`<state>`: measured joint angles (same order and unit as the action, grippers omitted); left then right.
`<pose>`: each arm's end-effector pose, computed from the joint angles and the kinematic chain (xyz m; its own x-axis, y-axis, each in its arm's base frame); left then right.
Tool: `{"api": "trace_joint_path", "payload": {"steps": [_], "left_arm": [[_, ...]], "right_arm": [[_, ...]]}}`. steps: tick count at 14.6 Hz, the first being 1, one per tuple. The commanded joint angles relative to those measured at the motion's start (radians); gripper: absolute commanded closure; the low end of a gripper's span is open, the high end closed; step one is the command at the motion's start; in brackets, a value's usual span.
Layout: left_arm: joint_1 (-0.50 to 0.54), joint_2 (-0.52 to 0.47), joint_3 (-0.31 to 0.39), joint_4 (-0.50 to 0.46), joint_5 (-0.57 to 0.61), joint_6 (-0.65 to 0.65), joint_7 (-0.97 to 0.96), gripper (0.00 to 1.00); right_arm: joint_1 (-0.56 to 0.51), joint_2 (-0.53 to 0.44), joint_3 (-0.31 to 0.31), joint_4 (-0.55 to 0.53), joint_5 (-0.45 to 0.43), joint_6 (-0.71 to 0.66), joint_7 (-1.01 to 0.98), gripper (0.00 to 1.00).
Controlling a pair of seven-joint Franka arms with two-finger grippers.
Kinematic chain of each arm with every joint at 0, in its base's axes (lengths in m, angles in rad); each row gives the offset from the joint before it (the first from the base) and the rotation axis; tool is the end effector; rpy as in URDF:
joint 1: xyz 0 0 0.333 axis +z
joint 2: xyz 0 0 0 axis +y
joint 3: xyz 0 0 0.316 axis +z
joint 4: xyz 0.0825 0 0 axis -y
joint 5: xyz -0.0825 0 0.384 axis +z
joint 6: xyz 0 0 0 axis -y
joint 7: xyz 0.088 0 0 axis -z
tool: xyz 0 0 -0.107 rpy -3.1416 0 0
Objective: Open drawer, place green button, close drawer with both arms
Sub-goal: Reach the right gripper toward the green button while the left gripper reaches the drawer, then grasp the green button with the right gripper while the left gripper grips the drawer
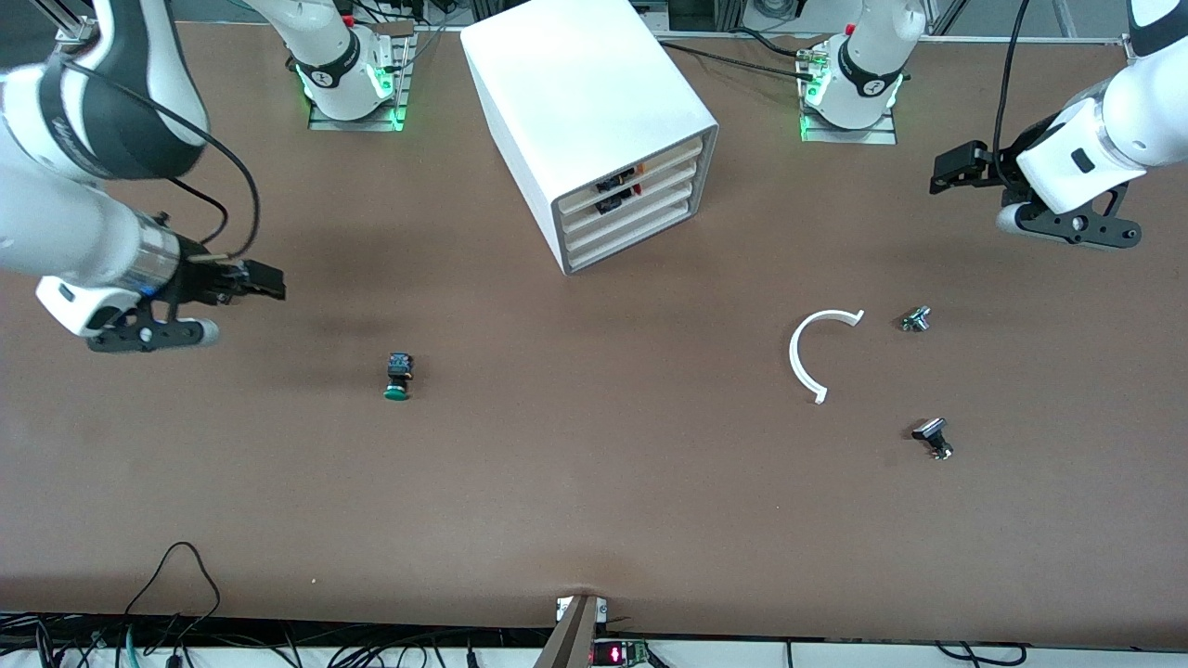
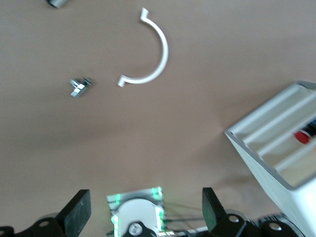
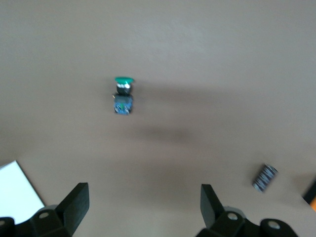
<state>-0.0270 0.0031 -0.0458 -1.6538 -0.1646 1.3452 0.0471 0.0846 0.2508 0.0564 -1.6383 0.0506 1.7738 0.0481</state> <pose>0.5214 -0.0584 0.5708 0.9431 -0.1521 -0.2956 -0.1022 -0.9788 0.1775 0.6176 0.0892 0.4608 0.9897 0.0816 -0.1179 0.0754 -0.9956 -0.0564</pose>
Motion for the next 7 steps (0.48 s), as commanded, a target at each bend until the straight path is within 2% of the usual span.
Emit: {"api": "trace_joint_path", "payload": {"steps": [1,4,7], "left_arm": [[0.01,0.11,0.001,0.052,-0.104,-0.057,0.037,0.01],[-0.007,0.228,-0.003,0.045,-0.202,-0.058,0.075,0.01],[0.001,0.352,-0.002,0.038,-0.349,-0.047,0.219,0.01]], "right_arm": [[0.041,0.019,-0.004,-0.093,0.015,0.139,0.026,0.0],[0.084,0.05,-0.004,-0.187,0.015,0.301,0.022,0.0],[0.109,0.113,-0.004,-0.254,0.009,0.473,0.018,0.0]]}}
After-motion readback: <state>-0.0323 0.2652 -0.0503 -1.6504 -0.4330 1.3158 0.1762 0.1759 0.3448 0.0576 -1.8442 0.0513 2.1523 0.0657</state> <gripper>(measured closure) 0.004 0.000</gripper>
